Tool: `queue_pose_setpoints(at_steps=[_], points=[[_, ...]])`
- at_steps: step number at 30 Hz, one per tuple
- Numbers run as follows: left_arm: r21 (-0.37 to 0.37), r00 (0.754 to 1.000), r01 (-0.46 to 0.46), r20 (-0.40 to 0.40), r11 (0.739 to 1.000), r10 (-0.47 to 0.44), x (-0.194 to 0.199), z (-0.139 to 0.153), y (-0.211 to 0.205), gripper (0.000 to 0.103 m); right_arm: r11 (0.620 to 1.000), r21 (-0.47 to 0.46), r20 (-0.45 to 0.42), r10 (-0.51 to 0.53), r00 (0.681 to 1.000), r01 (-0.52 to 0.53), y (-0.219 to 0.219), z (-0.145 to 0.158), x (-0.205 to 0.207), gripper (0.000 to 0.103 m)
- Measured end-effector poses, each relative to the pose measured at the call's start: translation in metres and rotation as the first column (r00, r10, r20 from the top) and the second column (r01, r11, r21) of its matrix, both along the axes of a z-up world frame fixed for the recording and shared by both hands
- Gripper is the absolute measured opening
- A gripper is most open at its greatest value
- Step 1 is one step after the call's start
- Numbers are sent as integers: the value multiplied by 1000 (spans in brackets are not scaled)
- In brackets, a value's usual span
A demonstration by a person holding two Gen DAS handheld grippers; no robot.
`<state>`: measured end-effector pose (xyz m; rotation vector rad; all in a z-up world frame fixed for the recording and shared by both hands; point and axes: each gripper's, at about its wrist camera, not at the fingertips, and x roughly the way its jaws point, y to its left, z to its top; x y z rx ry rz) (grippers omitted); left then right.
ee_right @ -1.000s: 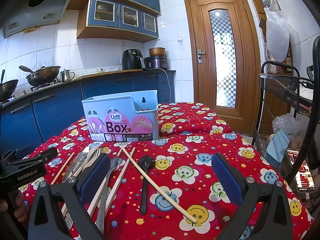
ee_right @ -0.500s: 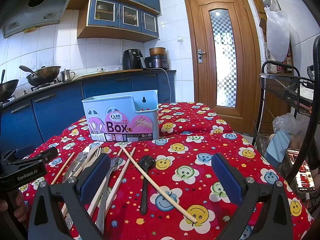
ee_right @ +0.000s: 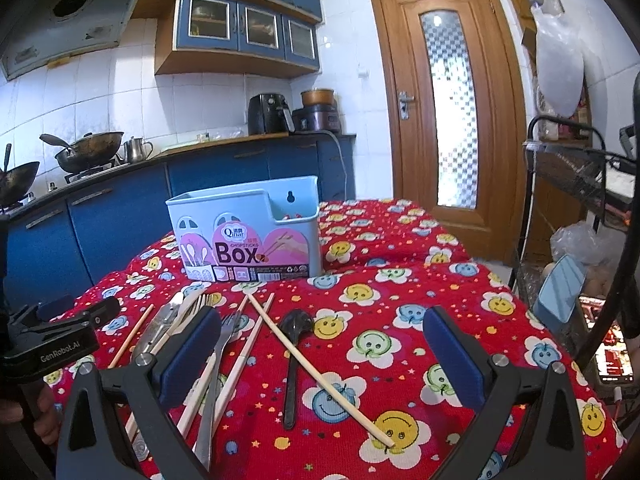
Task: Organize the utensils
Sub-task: 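Lower the left tool onto a wooden chopstick and close it while the right tool grasps another chopstick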
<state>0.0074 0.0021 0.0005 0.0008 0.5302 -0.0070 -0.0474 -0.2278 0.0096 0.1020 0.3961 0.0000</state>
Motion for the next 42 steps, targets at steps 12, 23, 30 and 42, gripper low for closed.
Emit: queue_pose_setpoints(at_steps=[12, 23, 30, 42], points=[[19, 987, 44, -157, 999, -40, 20, 12, 9, 87, 996, -17, -188, 83, 979, -87, -14, 20, 24, 94], [-1, 943, 98, -320, 995, -93, 36, 8, 6, 87, 960, -48, -454, 225, 862, -276, -6, 4, 57, 70], [22, 891, 120, -444, 992, -98, 47, -6, 6, 86, 943, -75, -568, 226, 792, -323, -4, -7, 70, 54], [-12, 839, 147, -529, 989, -131, 57, -16, 2, 74, 937, -65, -646, 222, 731, -342, -8, -12, 79, 18]])
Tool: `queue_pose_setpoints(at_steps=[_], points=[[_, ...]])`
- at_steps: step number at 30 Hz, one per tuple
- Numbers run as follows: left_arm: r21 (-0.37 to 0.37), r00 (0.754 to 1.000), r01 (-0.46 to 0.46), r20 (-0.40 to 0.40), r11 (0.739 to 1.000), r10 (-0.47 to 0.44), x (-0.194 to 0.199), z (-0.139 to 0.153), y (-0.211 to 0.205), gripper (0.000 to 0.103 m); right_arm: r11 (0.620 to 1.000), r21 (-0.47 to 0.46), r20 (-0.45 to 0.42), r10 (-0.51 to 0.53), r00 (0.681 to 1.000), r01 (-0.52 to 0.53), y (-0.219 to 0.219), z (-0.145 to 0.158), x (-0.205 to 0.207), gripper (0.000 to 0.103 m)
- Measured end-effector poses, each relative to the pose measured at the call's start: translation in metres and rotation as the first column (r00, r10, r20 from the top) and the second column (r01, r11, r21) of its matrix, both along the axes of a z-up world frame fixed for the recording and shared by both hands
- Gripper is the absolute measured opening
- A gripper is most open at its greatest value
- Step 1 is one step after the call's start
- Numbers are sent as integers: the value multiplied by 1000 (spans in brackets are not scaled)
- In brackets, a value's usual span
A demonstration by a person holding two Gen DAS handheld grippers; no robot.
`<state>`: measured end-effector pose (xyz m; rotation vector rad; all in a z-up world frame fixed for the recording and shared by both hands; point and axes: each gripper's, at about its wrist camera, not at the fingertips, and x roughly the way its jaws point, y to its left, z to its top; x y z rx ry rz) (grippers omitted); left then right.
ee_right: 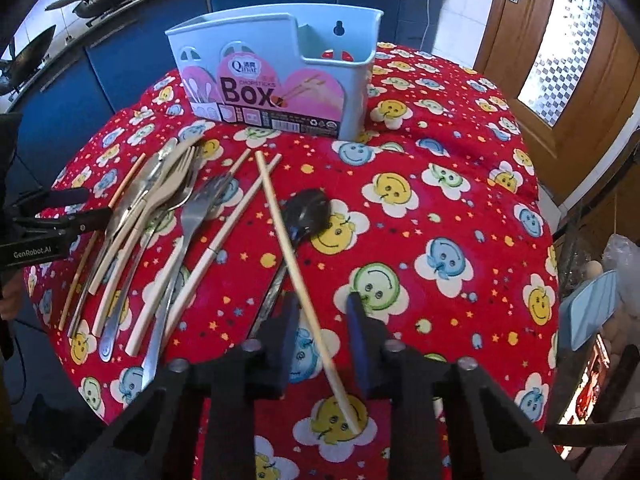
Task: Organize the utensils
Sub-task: 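Lower the left tool onto a wooden chopstick and close it while the right tool grasps another chopstick, then lift both chopsticks, carry them over the blue caddy and open both tools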
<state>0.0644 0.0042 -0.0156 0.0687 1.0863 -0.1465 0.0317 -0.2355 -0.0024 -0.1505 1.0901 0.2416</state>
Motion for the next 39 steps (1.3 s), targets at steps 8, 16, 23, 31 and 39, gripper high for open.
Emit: queue_pose_setpoints(at_steps=[8, 16, 23, 31, 39], points=[[-10, 997, 51, -54, 999, -51, 2, 5, -6, 54, 1000, 11, -120, -17, 993, 18, -2, 3, -3, 11], [-11, 991, 81, -110, 997, -82, 14, 7, -13, 36, 998, -55, -158, 12, 987, -21, 13, 3, 8, 12], [8, 979, 119, -167, 993, -116, 23, 7, -19, 30, 993, -93, -189, 52, 981, -70, 23, 0, 25, 12], [-82, 976, 92, -192, 992, -106, 28, 8, -12, 6, 999, -6, -222, 29, 975, -31, 12, 1, 33, 6], [-179, 991, 63, -108, 982, -83, 14, 25, 8, 4, 991, 135, -151, -6, 988, 26, -6, 21, 23, 6]])
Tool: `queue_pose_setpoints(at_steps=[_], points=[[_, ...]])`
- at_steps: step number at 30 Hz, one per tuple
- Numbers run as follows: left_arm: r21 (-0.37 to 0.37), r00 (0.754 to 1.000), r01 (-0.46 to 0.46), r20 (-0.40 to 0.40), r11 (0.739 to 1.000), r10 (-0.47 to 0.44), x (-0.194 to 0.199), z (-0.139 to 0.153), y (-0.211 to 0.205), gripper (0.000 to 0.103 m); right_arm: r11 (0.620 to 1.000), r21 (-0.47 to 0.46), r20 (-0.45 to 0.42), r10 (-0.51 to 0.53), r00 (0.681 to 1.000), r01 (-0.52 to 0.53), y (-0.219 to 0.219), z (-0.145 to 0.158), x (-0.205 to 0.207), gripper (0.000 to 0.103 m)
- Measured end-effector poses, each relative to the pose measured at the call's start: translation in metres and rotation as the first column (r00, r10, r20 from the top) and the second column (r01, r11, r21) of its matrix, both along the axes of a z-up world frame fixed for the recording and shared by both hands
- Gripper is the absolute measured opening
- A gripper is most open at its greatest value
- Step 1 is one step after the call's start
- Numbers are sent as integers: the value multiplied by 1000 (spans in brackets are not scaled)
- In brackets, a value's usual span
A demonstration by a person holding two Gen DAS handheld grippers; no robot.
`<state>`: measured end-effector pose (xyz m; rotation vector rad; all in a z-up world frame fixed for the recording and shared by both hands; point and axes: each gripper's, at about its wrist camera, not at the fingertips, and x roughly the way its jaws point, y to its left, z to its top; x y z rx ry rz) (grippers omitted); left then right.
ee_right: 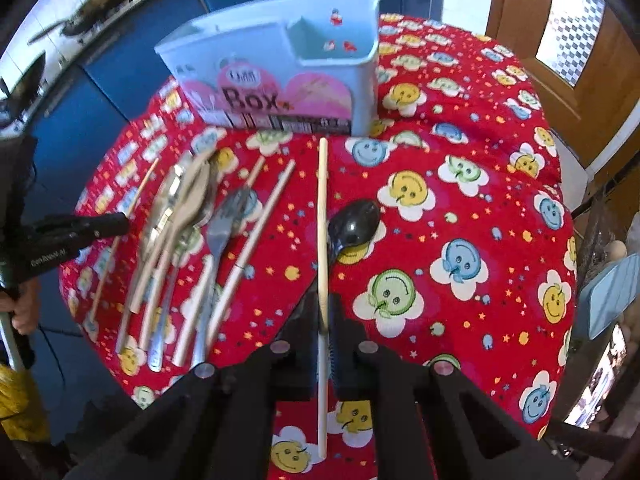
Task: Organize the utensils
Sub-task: 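Lift both chopsticks, carry them over the blue caddy and open both tools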
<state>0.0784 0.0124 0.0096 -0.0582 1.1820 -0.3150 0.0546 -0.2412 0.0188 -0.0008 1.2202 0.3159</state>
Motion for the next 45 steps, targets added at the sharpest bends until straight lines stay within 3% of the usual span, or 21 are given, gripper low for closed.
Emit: queue_pose_setpoints(at_steps=[6, 9, 18, 26, 32, 34, 41, 45], points=[[-88, 994, 14, 111, 996, -4, -10, 28, 3, 4, 995, 99, 123, -38, 992, 26, -5, 30, -16, 6], [-100, 978, 12, 208, 995, 9, -7, 49, 0, 4, 990, 136, 208, -63, 976, 35, -4, 46, -18, 6], [-173, 919, -2, 389, 985, 70, 22, 98, -11, 4, 976, 214, 464, -132, 876, 34, 0, 84, -3, 6], [-233, 839, -22, 525, 972, 145, 63, 135, -14, 4, 960, 281, 597, -192, 779, 21, 0, 99, 25, 6], [-251, 722, -28, 664, 968, 193, 89, 153, -19, 4, 956, 291, 666, -224, 711, 29, 3, 99, 64, 6], [-256, 698, -23, 688, 967, 199, 98, 151, -22, 4, 954, 296, 671, -237, 702, 40, 4, 95, 76, 6], [-242, 633, -39, 745, 970, 211, 120, 123, -31, 4, 949, 308, 701, -271, 660, 64, 10, 78, 106, 6], [-235, 624, -55, 751, 970, 217, 126, 106, -35, 4, 954, 293, 719, -260, 645, 59, 18, 69, 114, 6]])
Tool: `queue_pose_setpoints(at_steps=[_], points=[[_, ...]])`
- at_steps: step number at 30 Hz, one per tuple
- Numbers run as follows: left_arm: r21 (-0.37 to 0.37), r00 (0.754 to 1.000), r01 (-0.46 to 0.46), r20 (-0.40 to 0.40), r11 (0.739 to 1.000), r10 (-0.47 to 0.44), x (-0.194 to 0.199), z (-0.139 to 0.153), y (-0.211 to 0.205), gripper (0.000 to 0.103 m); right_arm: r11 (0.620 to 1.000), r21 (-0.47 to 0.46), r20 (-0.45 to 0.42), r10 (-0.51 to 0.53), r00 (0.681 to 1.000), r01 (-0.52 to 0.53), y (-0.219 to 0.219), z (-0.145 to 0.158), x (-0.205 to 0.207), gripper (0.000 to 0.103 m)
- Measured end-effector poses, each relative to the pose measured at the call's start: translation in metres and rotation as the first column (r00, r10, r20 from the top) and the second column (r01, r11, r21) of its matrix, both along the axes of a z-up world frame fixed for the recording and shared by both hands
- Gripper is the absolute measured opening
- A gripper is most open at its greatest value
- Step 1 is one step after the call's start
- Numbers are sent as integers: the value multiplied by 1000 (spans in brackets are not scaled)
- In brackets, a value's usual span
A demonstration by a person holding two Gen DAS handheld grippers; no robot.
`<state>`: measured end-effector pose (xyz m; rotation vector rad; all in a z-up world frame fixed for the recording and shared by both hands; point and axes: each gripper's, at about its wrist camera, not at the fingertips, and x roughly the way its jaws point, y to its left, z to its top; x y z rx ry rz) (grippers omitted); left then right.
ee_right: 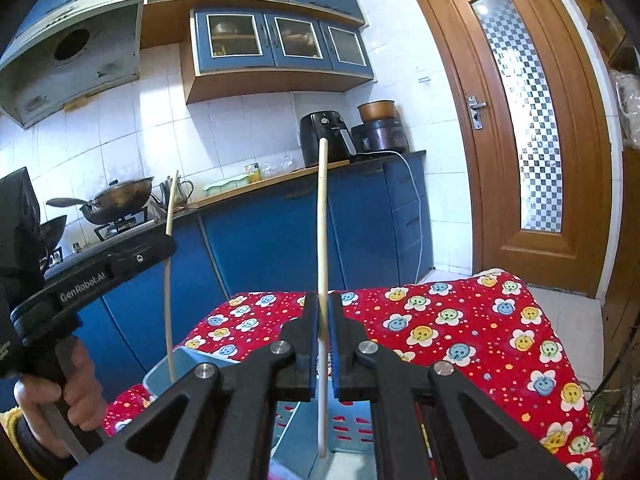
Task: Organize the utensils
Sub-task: 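Lift both chopsticks, carry them over the blue caddy and open both tools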
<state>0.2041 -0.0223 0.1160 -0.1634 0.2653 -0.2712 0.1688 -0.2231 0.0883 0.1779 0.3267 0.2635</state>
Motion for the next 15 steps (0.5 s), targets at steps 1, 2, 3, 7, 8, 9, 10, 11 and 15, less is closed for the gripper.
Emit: queue_pose_setpoints(at_steps=[1, 2, 3, 7, 8, 9, 10, 11, 15], points=[[-1, 1000, 0, -5, 1000, 0, 1, -5, -1, 4, 1000, -2, 2, 1, 1000, -1, 1, -3, 1, 6], [-1, 1000, 1, -14, 1000, -1, 1, -11, -2, 4, 1000, -6, 5, 3, 1000, -3, 3, -7, 1, 6], [3, 1000, 2, -21, 1000, -2, 1, -17, -3, 4, 1000, -10, 9, 2, 1000, -2, 4, -10, 0, 6], [39, 1000, -5, -21, 999, 6, -3, -31, -10, 4, 998, -59, 23, 20, 1000, -18, 10, -18, -5, 6], [43, 1000, -6, -21, 999, 7, -3, -33, -10, 4, 997, -72, 25, 23, 999, -21, 12, -20, -6, 6], [44, 1000, -6, -26, 999, 8, -4, -35, -11, 4, 997, -78, 25, 27, 999, -25, 12, -22, -6, 6], [45, 999, -4, -32, 999, 6, -4, -37, -12, 4, 997, -78, 18, 29, 999, -27, 12, -25, -6, 6], [50, 999, 0, -40, 999, 2, -5, -39, -12, 4, 997, -77, 11, 29, 1000, -28, 13, -27, -6, 6], [80, 998, 6, -58, 997, -2, -9, -43, -13, 4, 997, -74, -9, 32, 999, -32, 13, -33, -8, 7]])
